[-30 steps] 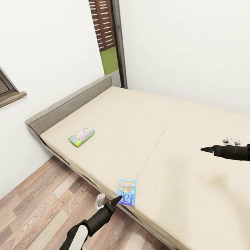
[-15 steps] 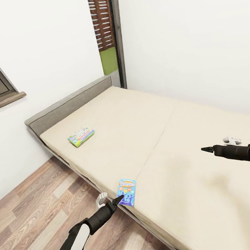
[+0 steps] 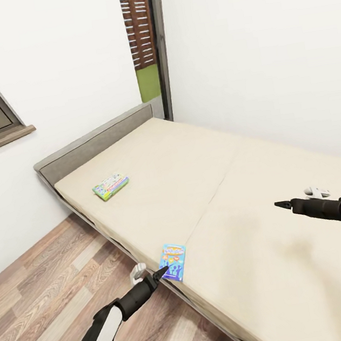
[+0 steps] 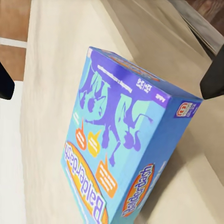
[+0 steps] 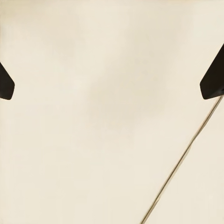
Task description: Put all the toys in the child's room - the three board games (two on the bed and one on the table), the two jigsaw puzzles on the table, and the tennis ball on the table - inside the toy box on the table in the child's room.
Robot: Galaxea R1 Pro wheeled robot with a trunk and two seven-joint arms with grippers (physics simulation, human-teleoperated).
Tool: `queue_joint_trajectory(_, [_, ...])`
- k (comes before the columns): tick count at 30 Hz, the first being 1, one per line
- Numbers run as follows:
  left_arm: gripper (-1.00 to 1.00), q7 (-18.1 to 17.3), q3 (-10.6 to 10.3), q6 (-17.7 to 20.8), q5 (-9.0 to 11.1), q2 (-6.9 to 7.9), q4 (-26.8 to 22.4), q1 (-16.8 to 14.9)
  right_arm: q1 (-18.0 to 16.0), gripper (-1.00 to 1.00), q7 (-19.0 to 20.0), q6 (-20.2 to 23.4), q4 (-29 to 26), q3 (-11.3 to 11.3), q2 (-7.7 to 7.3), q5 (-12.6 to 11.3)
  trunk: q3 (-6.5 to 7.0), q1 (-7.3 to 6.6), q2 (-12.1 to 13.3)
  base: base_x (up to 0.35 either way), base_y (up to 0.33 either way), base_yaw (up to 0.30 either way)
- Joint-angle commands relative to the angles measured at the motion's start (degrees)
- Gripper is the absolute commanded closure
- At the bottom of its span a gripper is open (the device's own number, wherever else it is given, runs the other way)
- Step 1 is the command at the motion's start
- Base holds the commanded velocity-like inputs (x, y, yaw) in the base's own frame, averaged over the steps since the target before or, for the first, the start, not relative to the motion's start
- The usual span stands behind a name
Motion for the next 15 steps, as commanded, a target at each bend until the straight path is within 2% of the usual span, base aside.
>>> queue_joint_trajectory(1, [-1.0, 0.1, -0.2, 0.4, 0.6, 0.05, 0.0, 0.0, 0.0, -1.0, 0.2, 0.3, 0.0, -0.1, 0.01, 0.0, -0.04, 0.0, 0.0, 0.0, 0.0, 0.0])
queue_joint_trajectory(10, [-1.0, -0.1, 0.1, 0.3, 0.7, 0.17, 0.0, 0.2, 0.1, -1.0, 0.2, 0.3, -0.2, -0.1, 0.02, 0.0, -0.04, 0.0, 0.0, 0.0, 0.0, 0.0])
queue_joint_trajectory(15, [-1.0, -1.9, 0.2, 0.2, 0.8, 0.56, 0.0, 0.8, 0.1, -1.0, 0.2, 0.4, -0.2, -0.1, 0.02, 0.0, -0.04, 0.0, 0.0, 0.0, 0.0, 0.0])
